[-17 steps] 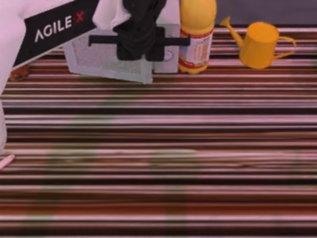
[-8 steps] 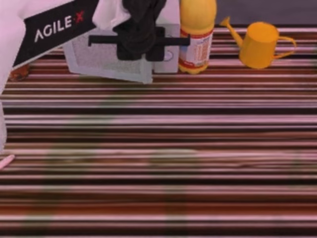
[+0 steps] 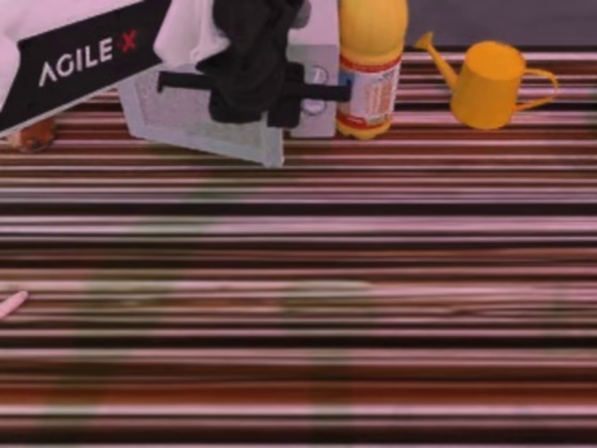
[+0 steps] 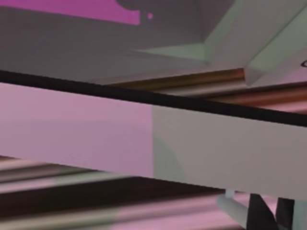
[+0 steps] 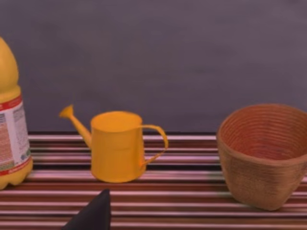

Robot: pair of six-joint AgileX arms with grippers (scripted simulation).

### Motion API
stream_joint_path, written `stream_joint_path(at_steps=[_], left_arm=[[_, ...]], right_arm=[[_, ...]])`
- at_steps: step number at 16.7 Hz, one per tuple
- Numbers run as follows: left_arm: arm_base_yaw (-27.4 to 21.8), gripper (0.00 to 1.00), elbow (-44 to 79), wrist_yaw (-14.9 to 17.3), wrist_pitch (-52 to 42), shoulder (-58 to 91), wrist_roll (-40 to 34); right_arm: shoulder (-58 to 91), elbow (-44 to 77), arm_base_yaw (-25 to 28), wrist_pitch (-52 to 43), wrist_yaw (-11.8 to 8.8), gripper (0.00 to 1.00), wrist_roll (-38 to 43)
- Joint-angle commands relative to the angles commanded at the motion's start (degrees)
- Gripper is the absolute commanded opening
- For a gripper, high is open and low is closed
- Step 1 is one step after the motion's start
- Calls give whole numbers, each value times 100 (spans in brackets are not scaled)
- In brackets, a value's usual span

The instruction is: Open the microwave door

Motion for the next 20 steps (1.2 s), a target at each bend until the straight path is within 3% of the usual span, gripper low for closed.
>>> stream_joint_path(at_steps=[20], left_arm=[[27, 0, -165, 66, 131, -162, 141]], right_arm=[[0, 0, 0, 0, 0, 100, 0]])
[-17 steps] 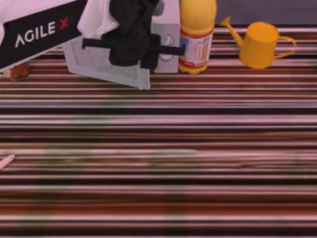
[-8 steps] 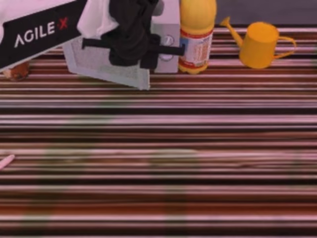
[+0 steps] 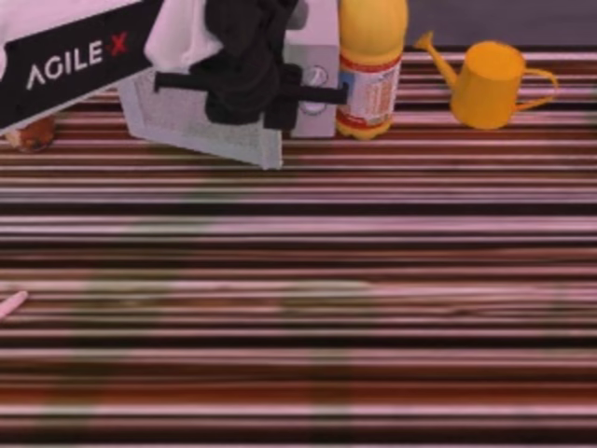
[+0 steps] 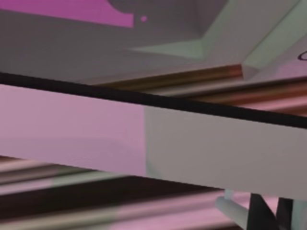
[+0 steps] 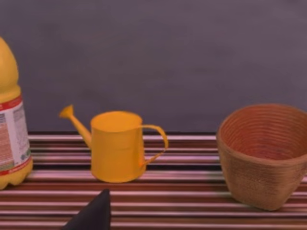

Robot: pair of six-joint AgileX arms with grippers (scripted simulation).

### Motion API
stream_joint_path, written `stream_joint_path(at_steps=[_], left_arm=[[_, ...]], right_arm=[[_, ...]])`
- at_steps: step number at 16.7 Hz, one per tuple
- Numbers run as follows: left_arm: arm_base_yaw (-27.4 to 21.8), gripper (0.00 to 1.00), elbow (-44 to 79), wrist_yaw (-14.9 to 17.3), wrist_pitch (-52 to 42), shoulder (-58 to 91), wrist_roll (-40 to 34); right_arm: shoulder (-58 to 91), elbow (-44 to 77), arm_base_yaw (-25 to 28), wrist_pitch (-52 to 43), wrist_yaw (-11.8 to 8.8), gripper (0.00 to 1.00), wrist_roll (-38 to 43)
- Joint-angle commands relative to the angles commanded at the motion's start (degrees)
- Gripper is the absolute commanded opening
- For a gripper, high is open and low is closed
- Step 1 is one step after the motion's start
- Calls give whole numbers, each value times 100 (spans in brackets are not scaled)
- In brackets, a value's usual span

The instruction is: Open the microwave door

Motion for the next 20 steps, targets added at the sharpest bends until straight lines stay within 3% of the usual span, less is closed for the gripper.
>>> stream_joint_path(at_steps=[9, 16, 20], left_arm=[[-35, 0, -25, 38, 11, 3, -7], [122, 0, -741, 354, 327, -499, 648], [124, 0, -749, 360, 337, -512, 660]], right_arm=[[0, 0, 0, 0, 0, 100, 0], [0, 0, 0, 0, 0, 100, 0], [0, 0, 0, 0, 0, 100, 0]])
